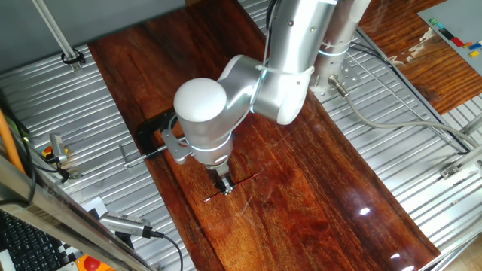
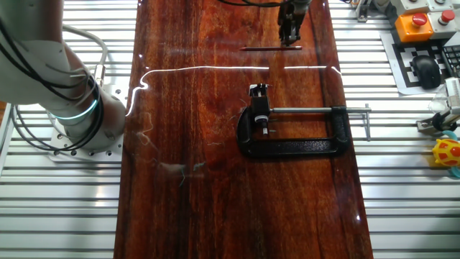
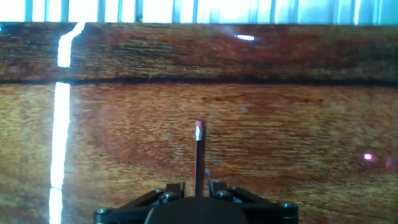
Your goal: Insert the pencil into the pencil sharpener
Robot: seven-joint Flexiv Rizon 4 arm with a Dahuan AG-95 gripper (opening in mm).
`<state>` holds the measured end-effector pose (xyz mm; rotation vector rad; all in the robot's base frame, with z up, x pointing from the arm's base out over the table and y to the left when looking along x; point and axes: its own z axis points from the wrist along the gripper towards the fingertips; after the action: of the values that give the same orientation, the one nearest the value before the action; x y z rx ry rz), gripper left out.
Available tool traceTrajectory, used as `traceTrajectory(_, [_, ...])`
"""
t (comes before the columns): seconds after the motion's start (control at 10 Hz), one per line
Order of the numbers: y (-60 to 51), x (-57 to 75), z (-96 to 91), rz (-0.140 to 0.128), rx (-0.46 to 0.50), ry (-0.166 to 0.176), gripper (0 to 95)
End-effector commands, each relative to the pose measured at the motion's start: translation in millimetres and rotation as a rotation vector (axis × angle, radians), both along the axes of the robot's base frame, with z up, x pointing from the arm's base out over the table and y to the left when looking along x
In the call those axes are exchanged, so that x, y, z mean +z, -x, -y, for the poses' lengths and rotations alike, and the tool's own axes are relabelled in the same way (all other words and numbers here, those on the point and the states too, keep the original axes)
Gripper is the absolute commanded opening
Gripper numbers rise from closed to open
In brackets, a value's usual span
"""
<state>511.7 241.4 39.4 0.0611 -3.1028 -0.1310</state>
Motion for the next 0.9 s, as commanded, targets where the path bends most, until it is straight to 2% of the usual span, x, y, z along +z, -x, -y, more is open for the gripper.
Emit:
traceTrajectory(0.1, [1.0, -2.5, 0.3, 0.006, -0.045, 0.002, 19.0])
traceTrajectory(0.4, [-0.9, -14.3, 3.2, 0.019, -0.068, 0.006, 19.0])
traceTrajectory(0.9, [1.3, -21.0, 4.1, 0.027, -0.072, 0.006, 19.0])
